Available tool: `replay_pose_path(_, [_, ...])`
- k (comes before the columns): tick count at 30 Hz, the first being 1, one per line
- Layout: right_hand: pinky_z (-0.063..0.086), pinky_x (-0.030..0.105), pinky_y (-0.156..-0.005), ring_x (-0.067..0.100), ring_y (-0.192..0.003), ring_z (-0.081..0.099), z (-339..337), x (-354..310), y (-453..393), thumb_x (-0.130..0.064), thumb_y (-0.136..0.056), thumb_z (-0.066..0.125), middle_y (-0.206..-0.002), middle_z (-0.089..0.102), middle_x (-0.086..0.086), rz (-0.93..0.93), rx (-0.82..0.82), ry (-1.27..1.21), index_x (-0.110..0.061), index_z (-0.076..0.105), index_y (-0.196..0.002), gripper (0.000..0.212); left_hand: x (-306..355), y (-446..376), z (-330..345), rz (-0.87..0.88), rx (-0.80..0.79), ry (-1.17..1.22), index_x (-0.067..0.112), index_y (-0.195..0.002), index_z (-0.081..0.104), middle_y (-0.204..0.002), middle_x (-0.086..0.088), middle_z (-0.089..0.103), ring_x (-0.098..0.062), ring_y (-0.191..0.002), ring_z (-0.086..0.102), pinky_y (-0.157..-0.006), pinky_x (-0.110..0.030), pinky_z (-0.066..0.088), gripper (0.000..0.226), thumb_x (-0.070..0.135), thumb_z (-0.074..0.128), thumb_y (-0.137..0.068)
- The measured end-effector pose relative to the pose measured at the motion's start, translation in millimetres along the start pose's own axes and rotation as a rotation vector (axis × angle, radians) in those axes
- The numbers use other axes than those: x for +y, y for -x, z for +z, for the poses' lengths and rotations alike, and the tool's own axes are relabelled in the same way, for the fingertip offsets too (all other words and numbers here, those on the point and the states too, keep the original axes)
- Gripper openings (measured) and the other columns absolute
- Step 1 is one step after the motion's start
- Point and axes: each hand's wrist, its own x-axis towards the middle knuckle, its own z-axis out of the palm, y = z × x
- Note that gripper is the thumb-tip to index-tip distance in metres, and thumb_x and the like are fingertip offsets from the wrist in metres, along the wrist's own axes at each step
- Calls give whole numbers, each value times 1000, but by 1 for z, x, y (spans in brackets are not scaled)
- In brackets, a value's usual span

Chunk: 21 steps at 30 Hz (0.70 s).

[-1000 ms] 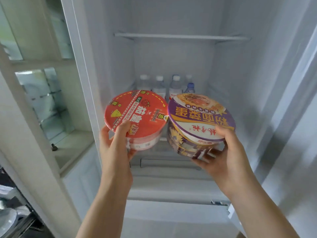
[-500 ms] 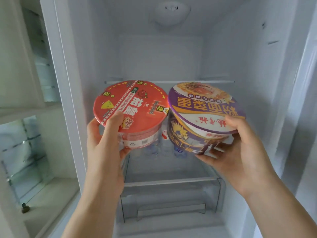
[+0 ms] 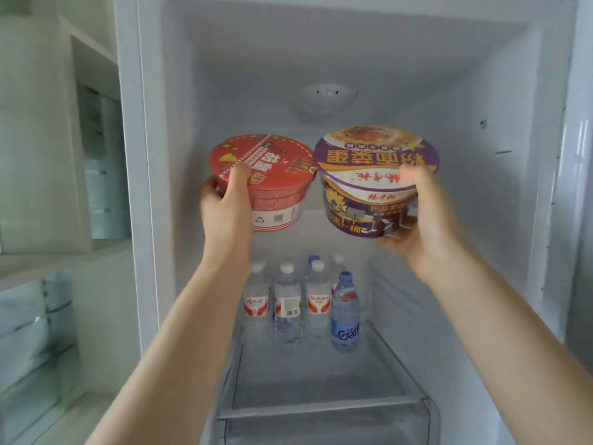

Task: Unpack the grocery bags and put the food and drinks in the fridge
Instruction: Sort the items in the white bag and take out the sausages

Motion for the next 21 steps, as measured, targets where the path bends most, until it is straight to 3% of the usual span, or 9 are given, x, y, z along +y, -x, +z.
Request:
replay_pose_path(4, [56,31,-65,16,-91,69,19,-6,-44,-49,-81,56,-105,71,-2,-49,38,76,-25,56,-121,47,-6,-40,19,90,8,-150,33,-113,58,-119,0,63,-21,-100,66,-92,-45,54,63,63,59,-57])
replay_pose_path(8, [58,43,-76,21,-89,71,27,-13,-81,-52,-82,54,-107,71,1,11,-29,166,-26,53,-124,50,-18,-85,34,120,17,-295,26,-109,63,-115,-6,65,-26,-97,67,-94,-49,51,70,69,55,-54])
replay_pose_path(10, [58,41,-75,21,-86,72,29,-12,-97,-52,-87,49,-101,72,3,60,-67,218,-23,55,-121,45,-25,-103,39,142,48,-353,25,-108,64,-113,-7,66,-31,-98,66,-94,-51,51,74,74,52,-54])
replay_pose_path(13, [57,32,-69,17,-74,71,33,-7,-111,-48,-96,41,-89,73,2,76,-109,245,-20,62,-105,36,-18,-104,45,180,90,-483,17,-115,62,-118,-13,63,-37,-108,59,-99,-49,46,86,77,36,-60])
replay_pose_path(16, [56,30,-71,15,-66,72,36,-2,-127,-48,-98,32,-89,74,5,39,-108,308,-19,64,-89,45,-13,-109,51,176,99,-659,5,-128,52,-131,-22,55,-43,-122,48,-108,-45,35,82,70,29,-84])
replay_pose_path(18, [52,25,-63,15,-67,71,37,-3,-128,-49,-97,28,-85,73,4,7,-98,412,-18,64,-95,47,-16,-116,53,180,119,-758,2,-131,48,-133,-24,53,-43,-127,44,-107,-42,30,79,66,24,-92])
replay_pose_path(21, [51,24,-62,20,-74,71,36,-1,-131,-51,-94,29,-89,73,8,-19,-126,478,-15,62,-105,50,-22,-121,53,227,120,-816,1,-130,44,-133,-25,53,-42,-124,47,-104,-43,36,76,64,25,-94])
